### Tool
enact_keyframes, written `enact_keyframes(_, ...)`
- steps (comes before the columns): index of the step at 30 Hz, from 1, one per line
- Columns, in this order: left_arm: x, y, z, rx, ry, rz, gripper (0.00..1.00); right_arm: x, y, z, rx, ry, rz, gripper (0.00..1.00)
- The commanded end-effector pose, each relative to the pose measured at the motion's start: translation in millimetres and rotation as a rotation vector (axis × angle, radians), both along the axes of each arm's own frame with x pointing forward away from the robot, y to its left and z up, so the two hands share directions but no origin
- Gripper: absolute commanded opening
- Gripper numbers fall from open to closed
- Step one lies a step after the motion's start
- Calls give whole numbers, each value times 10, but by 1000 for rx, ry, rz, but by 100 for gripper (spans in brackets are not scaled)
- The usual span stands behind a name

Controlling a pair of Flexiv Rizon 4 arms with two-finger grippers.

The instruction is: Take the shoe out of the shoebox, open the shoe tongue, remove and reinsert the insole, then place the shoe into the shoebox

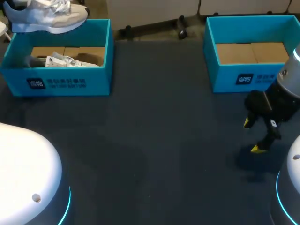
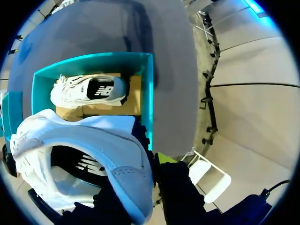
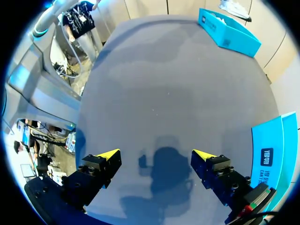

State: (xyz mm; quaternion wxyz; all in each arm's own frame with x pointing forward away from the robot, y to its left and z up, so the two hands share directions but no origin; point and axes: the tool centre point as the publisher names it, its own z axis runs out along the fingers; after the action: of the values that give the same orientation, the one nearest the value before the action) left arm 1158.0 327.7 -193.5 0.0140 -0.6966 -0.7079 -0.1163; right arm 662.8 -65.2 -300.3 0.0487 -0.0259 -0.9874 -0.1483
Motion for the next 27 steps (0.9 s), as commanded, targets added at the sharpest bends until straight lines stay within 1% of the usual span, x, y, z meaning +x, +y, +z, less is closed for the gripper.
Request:
enact_keyframes(1,121,-102,-158,9,29,0,0,-7,-3,-7,0,-1,0,100)
enact_keyframes(3,163,-124,-268,17,52,1,0,-7,-3,-7,0,-1,0,100)
enact_keyframes(5,162,-123,-352,15,76,-7,0,-7,-3,-7,0,-1,0,100)
enact_keyframes(9,163,-120,-481,27,79,-1,0,-7,-3,-7,0,-1,0,100)
enact_keyframes(12,174,-117,-549,38,70,2,0,-7,-3,-7,0,-1,0,100)
enact_keyframes(14,229,-110,-573,39,70,11,0,-7,-3,-7,0,-1,0,100)
enact_keyframes(17,319,-107,-551,31,68,21,0,-7,-3,-7,0,-1,0,100)
enact_keyframes(20,351,-118,-559,34,64,25,0,-7,-3,-7,0,-1,0,100)
enact_keyframes(25,324,-161,-728,37,71,33,0,-7,-3,-7,0,-1,0,100)
enact_keyframes(27,333,-186,-815,59,64,50,0,-7,-3,-7,0,-1,0,100)
